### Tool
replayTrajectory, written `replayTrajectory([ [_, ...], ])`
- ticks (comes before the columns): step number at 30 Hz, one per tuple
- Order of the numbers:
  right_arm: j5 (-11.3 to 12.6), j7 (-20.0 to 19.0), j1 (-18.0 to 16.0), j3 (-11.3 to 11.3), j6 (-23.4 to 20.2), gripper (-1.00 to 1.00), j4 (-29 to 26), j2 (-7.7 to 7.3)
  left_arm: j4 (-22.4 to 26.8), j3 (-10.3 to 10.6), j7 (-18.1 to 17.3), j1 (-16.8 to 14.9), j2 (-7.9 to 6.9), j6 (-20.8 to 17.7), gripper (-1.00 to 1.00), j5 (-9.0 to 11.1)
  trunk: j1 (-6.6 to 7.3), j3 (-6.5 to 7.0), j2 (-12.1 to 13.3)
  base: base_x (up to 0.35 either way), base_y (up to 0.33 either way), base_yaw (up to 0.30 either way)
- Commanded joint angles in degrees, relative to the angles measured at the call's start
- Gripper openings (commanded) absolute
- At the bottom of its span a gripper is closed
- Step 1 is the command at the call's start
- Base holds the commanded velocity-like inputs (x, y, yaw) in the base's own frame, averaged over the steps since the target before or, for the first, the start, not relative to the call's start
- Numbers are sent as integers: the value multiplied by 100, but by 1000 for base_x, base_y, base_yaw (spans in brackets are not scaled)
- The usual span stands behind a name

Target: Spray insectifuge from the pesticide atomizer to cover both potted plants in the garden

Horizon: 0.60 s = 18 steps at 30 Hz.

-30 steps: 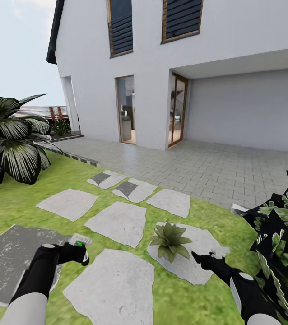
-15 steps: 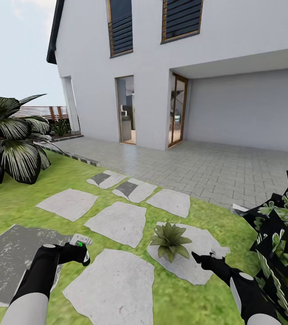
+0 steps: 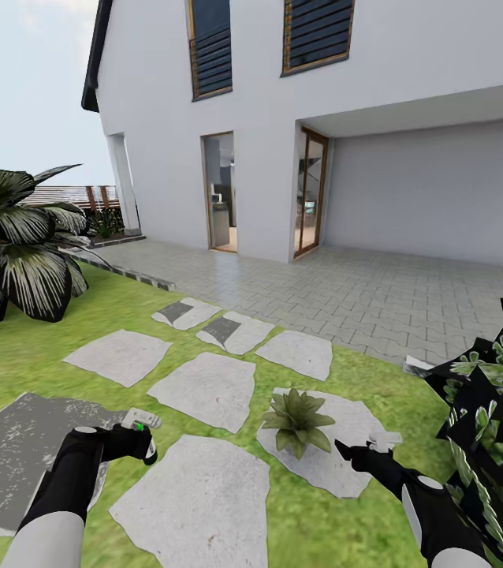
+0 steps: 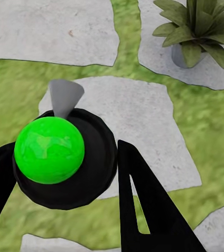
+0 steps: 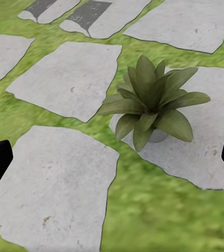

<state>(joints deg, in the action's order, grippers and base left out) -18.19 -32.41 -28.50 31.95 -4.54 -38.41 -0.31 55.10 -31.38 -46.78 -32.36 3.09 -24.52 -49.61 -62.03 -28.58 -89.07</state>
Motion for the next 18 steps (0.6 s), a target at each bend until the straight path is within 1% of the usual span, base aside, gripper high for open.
replayTrajectory([
  [1,-34,-44,-6,31,-30,100,-10,5,7,-20,-43,-7,7,-30,-100,-23,0,-7,-4,0,0,0],
  [10,-31,-25,-6,31,-30,100,4,5,-61,-16,-50,-7,9,-52,-100,-41,0,-7,-4,10,0,0],
  [14,-26,-23,-6,36,-30,100,8,5,-61,-10,-50,-7,14,-53,-100,-23,0,-4,-4,274,0,-28],
  [18,-25,-28,-6,32,-34,100,7,5,-61,-9,-50,-7,16,-53,-100,-17,0,14,-4,331,0,-162],
])
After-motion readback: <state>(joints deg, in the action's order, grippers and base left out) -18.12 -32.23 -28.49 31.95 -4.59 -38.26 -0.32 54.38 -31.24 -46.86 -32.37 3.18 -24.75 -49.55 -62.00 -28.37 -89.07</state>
